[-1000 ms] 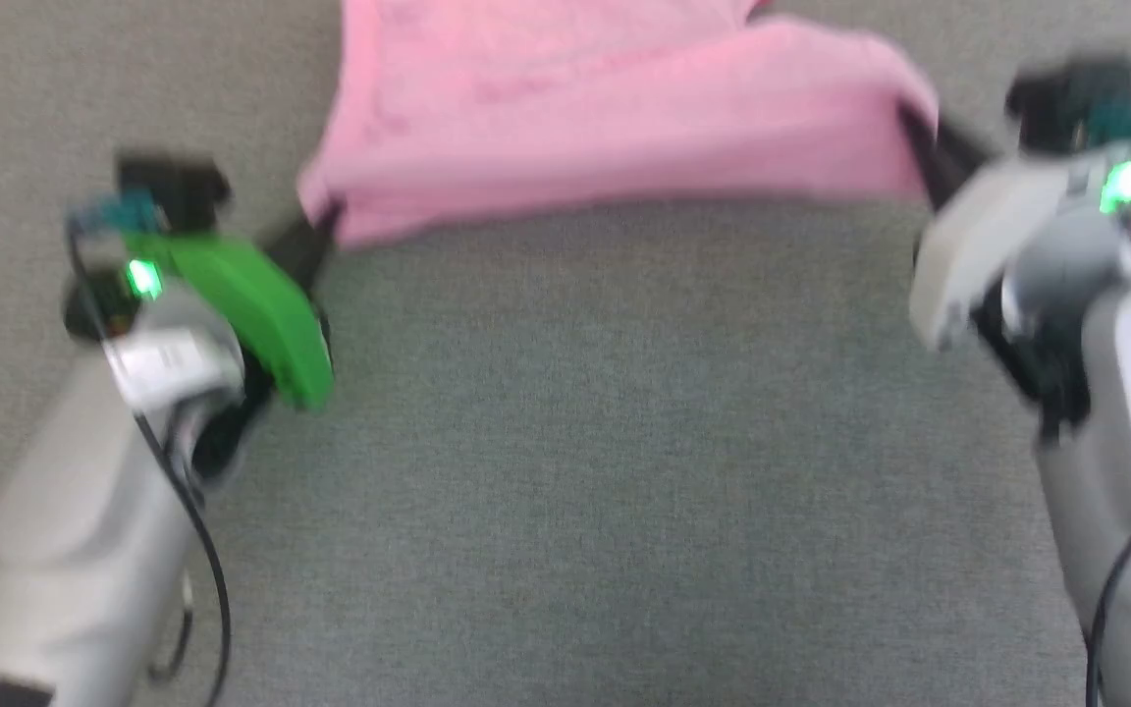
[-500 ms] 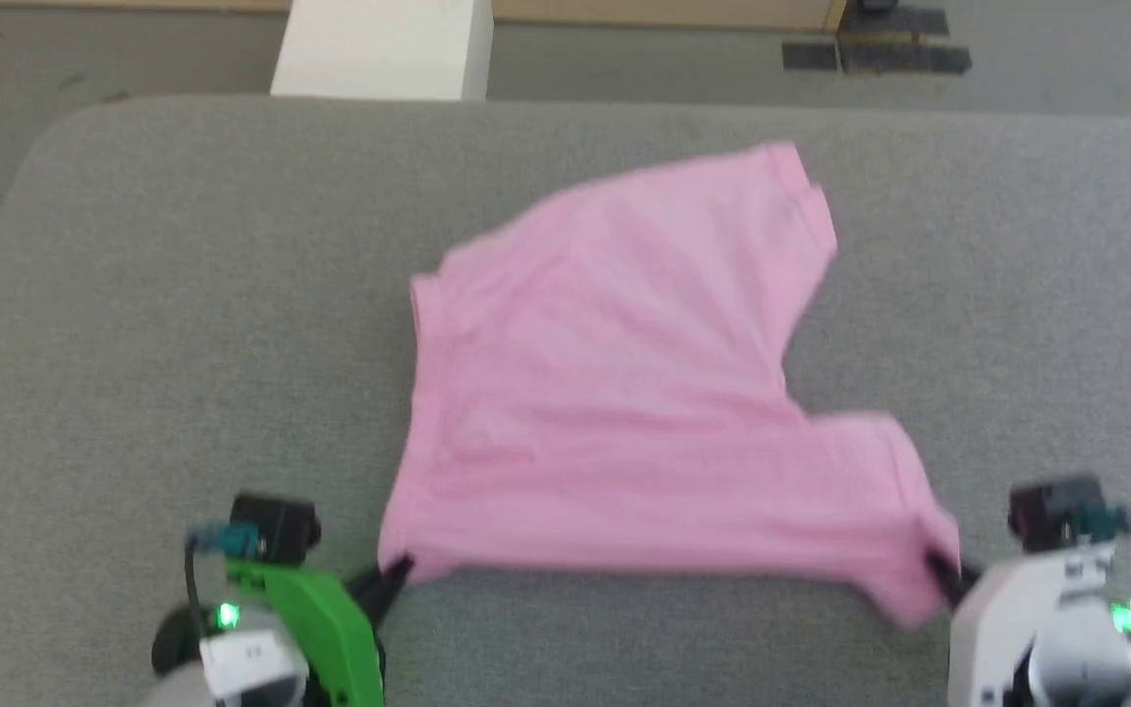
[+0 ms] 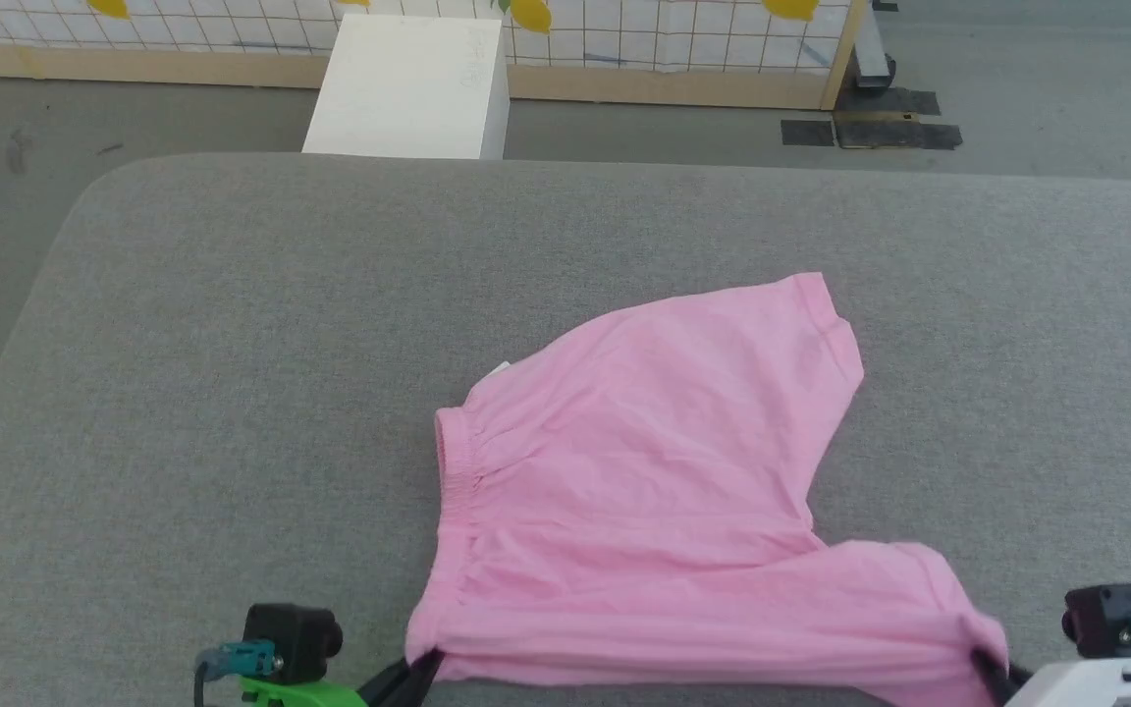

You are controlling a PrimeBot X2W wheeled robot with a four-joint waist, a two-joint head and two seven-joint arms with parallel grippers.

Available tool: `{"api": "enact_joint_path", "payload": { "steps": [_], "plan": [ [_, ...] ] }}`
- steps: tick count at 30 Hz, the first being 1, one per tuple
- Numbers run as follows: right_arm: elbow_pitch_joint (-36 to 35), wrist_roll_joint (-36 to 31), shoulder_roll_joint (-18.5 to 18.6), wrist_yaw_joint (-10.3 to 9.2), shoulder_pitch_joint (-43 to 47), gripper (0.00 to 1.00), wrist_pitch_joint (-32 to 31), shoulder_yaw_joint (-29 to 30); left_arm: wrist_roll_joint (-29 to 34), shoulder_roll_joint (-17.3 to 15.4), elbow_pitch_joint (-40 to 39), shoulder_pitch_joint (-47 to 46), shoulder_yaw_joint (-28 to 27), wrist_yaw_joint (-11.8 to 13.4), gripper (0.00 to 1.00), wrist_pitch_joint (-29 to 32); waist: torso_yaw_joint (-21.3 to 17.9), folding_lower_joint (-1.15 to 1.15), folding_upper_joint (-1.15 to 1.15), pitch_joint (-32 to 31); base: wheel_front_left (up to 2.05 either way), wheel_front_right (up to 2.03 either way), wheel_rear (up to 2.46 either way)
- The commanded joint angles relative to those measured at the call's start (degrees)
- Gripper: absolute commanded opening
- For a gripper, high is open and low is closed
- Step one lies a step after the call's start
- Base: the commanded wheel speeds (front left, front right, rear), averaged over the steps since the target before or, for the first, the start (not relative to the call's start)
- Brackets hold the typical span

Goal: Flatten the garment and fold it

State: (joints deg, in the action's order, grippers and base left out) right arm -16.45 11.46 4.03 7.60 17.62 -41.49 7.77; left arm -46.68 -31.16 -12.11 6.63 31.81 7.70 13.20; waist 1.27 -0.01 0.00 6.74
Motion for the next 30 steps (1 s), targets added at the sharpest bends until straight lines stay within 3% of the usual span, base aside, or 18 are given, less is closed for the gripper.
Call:
{"api": "enact_joint_path", "payload": {
  "steps": [1,7,13,22,30],
  "plan": [
    [-0.77,-0.52,-0.03,-0.11,-1.52,0.00,1.50,0.24,1.36,0.24,-0.58,-1.14,-0.35,0.13,0.00,-1.04,0.17,0.01,0.00,0.17,0.00,0.00,0.00],
    [-0.18,-3.24,3.29,-0.11,-11.04,0.00,5.02,-2.76,3.73,3.09,0.51,-8.30,-0.18,-1.66,0.00,-3.56,0.67,0.01,0.00,1.82,0.00,0.00,0.00],
    [5.05,-3.96,7.35,-0.11,-24.51,0.00,5.94,-5.65,4.48,6.35,5.09,-17.05,-1.66,-2.80,0.00,-5.66,1.59,0.01,0.00,4.88,0.00,0.00,0.00],
    [18.14,-3.49,11.17,-0.11,-42.69,0.00,8.23,-10.26,3.51,10.11,16.46,-27.92,-3.72,-3.98,0.00,-6.60,3.78,0.01,0.00,11.21,0.00,0.00,0.00],
    [32.75,-2.45,11.55,-0.11,-54.61,0.00,8.53,-15.08,2.86,12.22,25.61,-34.15,-3.07,-5.79,0.00,-5.43,5.14,0.01,0.00,15.87,0.00,0.00,0.00]
  ]
}}
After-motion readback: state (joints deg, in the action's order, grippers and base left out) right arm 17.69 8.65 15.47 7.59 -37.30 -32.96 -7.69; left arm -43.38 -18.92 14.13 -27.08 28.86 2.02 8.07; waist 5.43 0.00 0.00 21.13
